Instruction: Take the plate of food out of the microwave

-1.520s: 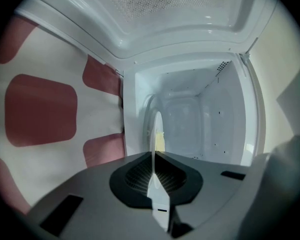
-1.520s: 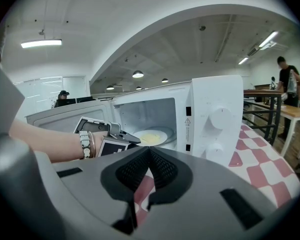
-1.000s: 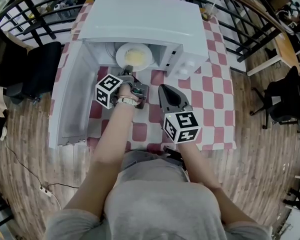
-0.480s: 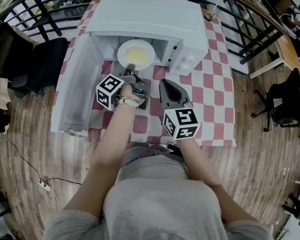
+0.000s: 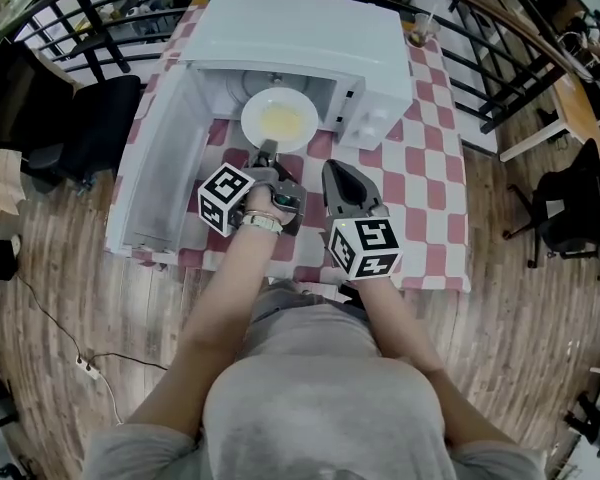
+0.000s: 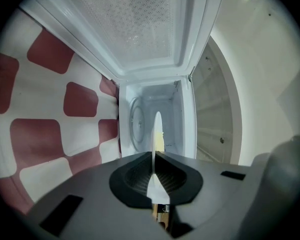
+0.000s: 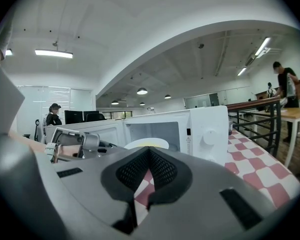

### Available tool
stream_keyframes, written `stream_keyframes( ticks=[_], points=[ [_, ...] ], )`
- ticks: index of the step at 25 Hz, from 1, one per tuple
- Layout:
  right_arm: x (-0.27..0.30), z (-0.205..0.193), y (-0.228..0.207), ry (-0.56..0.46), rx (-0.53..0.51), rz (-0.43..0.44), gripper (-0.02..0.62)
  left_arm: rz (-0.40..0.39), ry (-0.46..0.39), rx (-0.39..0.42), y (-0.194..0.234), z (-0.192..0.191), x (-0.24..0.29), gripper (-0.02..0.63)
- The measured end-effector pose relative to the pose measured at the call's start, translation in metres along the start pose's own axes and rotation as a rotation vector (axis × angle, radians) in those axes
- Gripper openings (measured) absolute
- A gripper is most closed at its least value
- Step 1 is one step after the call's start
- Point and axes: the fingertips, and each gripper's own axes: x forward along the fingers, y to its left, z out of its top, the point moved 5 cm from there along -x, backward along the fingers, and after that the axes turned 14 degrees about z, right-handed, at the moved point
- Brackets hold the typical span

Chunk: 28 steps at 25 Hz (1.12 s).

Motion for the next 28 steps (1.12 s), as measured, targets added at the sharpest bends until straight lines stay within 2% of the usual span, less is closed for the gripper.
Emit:
stream_keyframes(
  ticks=[20, 28],
  points=[
    [-0.010, 0.000, 0.003, -0.027, 0.006, 0.002, 0.026, -0.073, -0.024, -0.002, -0.013, -0.022, -0.036, 0.014],
    [-0.008, -0.001, 0.013, -0.004, -0.043, 0.057, 0.026, -0.064, 0.003, 0.044, -0.014, -0.030, -0.043, 0.014]
  ],
)
